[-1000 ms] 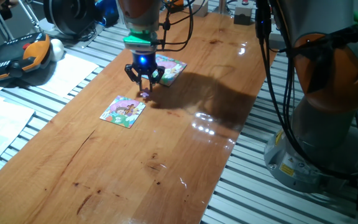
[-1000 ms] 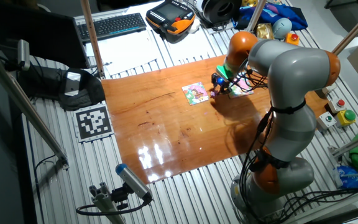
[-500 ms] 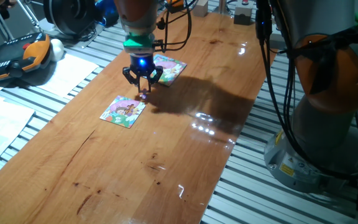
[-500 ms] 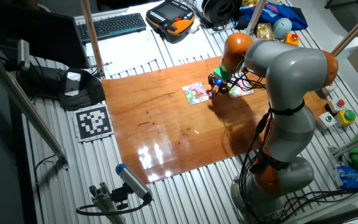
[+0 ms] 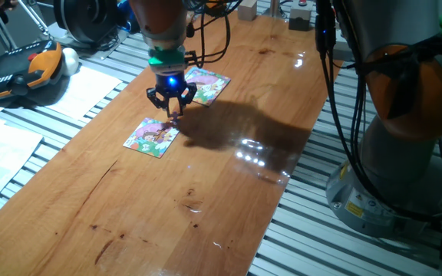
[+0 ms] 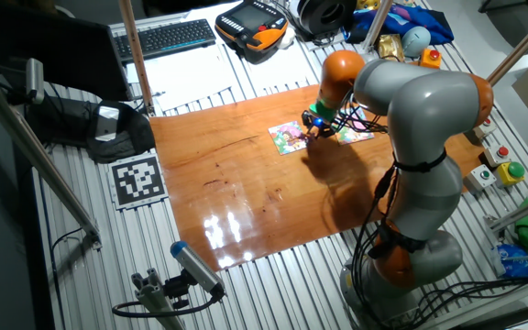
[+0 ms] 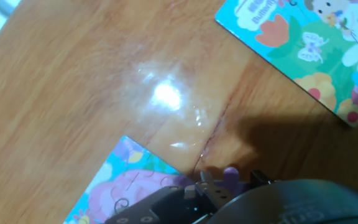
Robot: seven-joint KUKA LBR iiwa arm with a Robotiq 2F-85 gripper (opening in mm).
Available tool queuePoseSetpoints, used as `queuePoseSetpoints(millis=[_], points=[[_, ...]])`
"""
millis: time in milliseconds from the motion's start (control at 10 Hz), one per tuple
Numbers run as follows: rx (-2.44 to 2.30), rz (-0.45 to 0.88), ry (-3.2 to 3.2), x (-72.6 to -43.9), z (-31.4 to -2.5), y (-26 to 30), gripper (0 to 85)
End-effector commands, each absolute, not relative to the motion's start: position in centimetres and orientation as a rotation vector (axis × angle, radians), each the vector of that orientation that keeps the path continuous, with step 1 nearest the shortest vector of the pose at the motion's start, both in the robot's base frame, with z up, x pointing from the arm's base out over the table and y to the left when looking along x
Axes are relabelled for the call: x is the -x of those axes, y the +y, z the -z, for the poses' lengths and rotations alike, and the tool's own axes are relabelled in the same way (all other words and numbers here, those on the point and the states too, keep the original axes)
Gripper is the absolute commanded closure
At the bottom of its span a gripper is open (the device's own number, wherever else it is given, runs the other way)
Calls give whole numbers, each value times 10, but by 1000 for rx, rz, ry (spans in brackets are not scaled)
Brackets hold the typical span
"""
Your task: Assemble one piece of a puzzle
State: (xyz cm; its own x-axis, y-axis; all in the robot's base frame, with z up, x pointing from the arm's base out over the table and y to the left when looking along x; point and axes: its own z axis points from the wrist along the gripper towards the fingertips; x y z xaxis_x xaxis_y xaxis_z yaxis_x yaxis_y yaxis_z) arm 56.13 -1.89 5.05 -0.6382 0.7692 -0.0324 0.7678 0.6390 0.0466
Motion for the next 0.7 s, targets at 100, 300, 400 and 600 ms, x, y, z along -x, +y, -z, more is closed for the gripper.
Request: queuePoseSetpoints(millis=[100, 300, 400, 600], points=[[-1290, -39, 2817, -564, -52, -18, 850], [-1322, -39, 2802, -564, -52, -18, 850], [-1347, -45, 2794, -564, -52, -17, 850], [-1440, -50, 2752, -564, -50, -18, 850]])
